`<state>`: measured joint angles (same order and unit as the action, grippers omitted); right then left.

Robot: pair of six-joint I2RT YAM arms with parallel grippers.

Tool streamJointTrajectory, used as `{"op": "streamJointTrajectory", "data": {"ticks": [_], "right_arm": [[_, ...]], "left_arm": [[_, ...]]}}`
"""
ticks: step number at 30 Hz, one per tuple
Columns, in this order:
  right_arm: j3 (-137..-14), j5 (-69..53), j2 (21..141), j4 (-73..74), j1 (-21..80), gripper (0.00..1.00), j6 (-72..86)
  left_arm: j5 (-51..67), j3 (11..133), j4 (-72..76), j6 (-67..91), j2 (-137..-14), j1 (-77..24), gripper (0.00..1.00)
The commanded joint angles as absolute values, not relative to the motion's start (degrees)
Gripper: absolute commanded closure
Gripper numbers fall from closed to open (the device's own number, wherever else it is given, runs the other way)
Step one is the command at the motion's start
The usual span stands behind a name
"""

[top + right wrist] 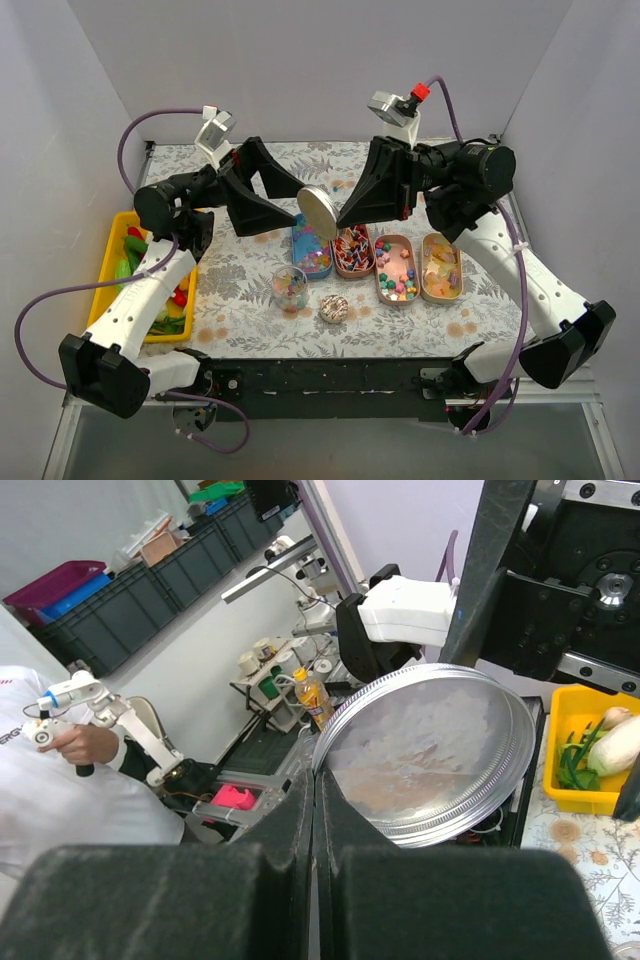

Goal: Pack the candies
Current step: Pick up the bottle lid at the center of the board.

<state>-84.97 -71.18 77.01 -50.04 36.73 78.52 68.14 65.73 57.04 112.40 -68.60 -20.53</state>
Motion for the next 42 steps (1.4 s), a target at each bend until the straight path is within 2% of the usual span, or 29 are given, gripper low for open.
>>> {"op": "streamJointTrajectory", "data": {"ticks": [1,9,13,16,17,21,22,23,24,25,27,28,29,31,32,35,39,42], "right_arm": [[-85.3,-71.1,78.4,-53.3,37.8,0.99,78.7],[-85.3,-71.0,80.3,-53.4,38.1,0.99,79.6],[-85.2,-70.8,81.0,-55.4,38.1,0.99,81.1],[-84.4,-70.2,80.9,-56.1,38.1,0.99,81.7],[-84.2,-70.1,80.9,-56.0,38.1,0.99,81.8],[-82.9,-69.3,80.6,-55.5,38.1,0.99,81.8],[-82.6,-69.1,80.5,-54.9,38.1,0.96,81.6],[-81.9,-68.8,80.3,-53.6,38.0,0.83,80.0],[-81.6,-67.9,79.5,-51.7,37.8,0.76,78.4],[-81.2,-67.0,78.9,-44.6,37.5,0.61,75.7],[-80.5,-61.8,75.6,-34.8,36.5,0.52,62.8],[-81.1,-59.5,74.6,-21.3,36.1,0.42,57.6],[-83.4,-57.2,73.8,-15.8,35.7,0.36,48.6],[-85.9,-50.6,72.7,-5.6,35.2,0.28,43.0],[-86.9,-48.2,72.4,2.6,34.7,0.27,40.5],[-86.7,-38.3,70.0,8.7,34.7,0.22,35.7],[-83.2,-27.0,65.8,12.0,34.7,0.20,33.8],[-80.3,-25.2,65.0,14.1,34.7,0.20,32.7]], "left_arm": [[67.8,67.3,52.7,109.6,-68.1,-21.6,0.20],[70.9,65.8,63.5,116.4,-68.4,-22.1,0.34],[72.3,64.4,69.6,121.2,-68.7,-22.1,0.46],[73.1,63.6,73.7,124.5,-68.9,-22.1,0.68],[73.2,63.6,74.3,124.9,-68.9,-22.1,0.79],[73.4,63.0,73.6,124.9,-68.6,-22.1,0.92],[73.3,62.7,73.0,124.4,-68.1,-22.1,0.92],[73.2,62.6,70.9,123.5,-67.8,-22.1,0.93],[73.1,62.4,69.0,122.3,-67.4,-22.1,0.96],[72.7,62.1,66.6,118.5,-66.3,-22.1,0.96],[71.5,62.1,54.7,113.1,-64.6,-22.1,1.00],[69.5,62.2,49.4,105.0,-62.8,-22.1,1.00],[68.0,62.7,37.6,100.9,-61.5,-22.1,1.00],[64.5,63.7,26.8,93.2,-60.0,-22.1,1.00],[61.8,64.2,19.1,89.1,-59.2,-22.1,1.00],[58.0,65.6,9.0,84.7,-59.1,-22.1,1.00],[52.0,64.8,0.8,82.3,-58.4,-22.1,1.00],[46.3,63.6,-6.4,81.1,-58.1,-22.1,1.00]]}}
